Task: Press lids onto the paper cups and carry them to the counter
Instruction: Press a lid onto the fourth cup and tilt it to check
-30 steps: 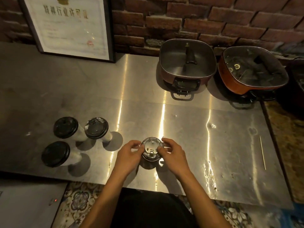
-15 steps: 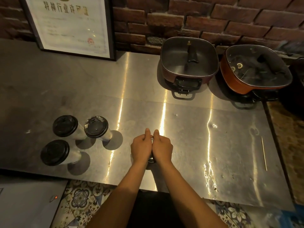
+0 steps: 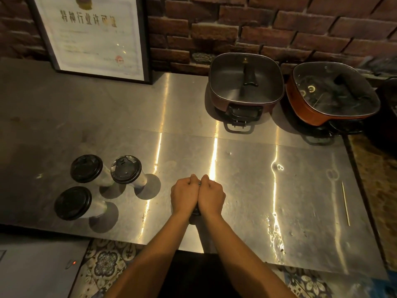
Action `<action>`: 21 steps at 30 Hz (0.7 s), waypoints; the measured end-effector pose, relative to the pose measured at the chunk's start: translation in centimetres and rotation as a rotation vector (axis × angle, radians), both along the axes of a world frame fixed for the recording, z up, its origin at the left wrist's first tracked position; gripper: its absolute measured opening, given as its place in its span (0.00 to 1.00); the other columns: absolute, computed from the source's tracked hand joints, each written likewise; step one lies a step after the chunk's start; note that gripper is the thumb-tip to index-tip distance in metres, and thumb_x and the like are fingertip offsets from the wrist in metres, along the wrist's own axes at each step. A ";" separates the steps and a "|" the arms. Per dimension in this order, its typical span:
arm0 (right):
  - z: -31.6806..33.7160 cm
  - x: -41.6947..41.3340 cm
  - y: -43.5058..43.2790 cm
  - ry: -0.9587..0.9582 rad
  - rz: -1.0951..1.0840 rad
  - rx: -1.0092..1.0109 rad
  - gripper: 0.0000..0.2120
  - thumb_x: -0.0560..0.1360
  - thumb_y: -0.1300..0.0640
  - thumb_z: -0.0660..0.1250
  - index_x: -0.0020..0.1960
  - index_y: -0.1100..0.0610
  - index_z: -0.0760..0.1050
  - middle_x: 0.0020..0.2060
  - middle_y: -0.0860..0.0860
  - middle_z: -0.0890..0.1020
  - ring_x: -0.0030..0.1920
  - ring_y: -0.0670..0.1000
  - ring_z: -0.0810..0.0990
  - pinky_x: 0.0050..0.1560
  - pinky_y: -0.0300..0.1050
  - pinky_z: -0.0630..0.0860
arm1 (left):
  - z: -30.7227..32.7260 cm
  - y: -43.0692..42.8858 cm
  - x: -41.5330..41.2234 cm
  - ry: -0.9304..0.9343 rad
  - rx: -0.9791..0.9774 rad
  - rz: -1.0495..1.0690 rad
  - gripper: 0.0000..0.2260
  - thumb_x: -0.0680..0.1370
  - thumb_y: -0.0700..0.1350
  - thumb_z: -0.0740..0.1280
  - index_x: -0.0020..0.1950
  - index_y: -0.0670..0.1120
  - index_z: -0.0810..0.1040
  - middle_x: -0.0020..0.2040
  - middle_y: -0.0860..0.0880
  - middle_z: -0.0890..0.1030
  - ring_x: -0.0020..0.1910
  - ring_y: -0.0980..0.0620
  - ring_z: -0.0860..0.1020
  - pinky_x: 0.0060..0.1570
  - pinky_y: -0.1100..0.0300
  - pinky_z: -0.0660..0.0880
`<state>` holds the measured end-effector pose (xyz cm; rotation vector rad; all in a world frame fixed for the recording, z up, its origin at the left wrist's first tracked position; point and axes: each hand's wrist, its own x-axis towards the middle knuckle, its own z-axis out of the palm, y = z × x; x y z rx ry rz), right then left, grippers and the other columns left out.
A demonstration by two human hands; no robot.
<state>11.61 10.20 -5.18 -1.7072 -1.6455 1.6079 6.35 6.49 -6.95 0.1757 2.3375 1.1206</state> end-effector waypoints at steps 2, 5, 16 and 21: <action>-0.4 0.1 0.1 0.006 -0.045 -0.061 0.22 0.84 0.48 0.53 0.38 0.51 0.79 0.39 0.50 0.84 0.43 0.52 0.83 0.47 0.48 0.79 | 0.4 0.5 -0.5 0.067 -0.049 -0.153 0.22 0.84 0.53 0.58 0.39 0.46 0.84 0.37 0.48 0.84 0.38 0.49 0.83 0.45 0.53 0.81; -1.2 0.7 -0.2 0.074 -0.155 -0.225 0.22 0.83 0.43 0.52 0.50 0.51 0.82 0.46 0.52 0.86 0.49 0.54 0.84 0.57 0.57 0.80 | 1.0 1.2 -1.1 0.370 -0.187 -0.451 0.24 0.83 0.60 0.58 0.42 0.45 0.84 0.41 0.49 0.85 0.41 0.47 0.83 0.46 0.54 0.79; -0.5 2.2 0.4 0.114 0.127 0.053 0.18 0.85 0.47 0.57 0.51 0.52 0.84 0.44 0.46 0.86 0.46 0.45 0.84 0.49 0.42 0.79 | 1.4 -2.0 1.5 -0.011 0.138 0.137 0.21 0.82 0.62 0.59 0.49 0.48 0.83 0.45 0.49 0.85 0.46 0.49 0.84 0.47 0.56 0.80; -0.9 2.2 -0.7 0.118 0.097 0.068 0.19 0.86 0.49 0.56 0.49 0.53 0.84 0.40 0.42 0.84 0.39 0.36 0.83 0.37 0.25 0.72 | 0.7 -0.7 3.6 -0.056 0.176 0.258 0.18 0.84 0.59 0.60 0.49 0.50 0.85 0.46 0.51 0.86 0.47 0.52 0.83 0.54 0.52 0.81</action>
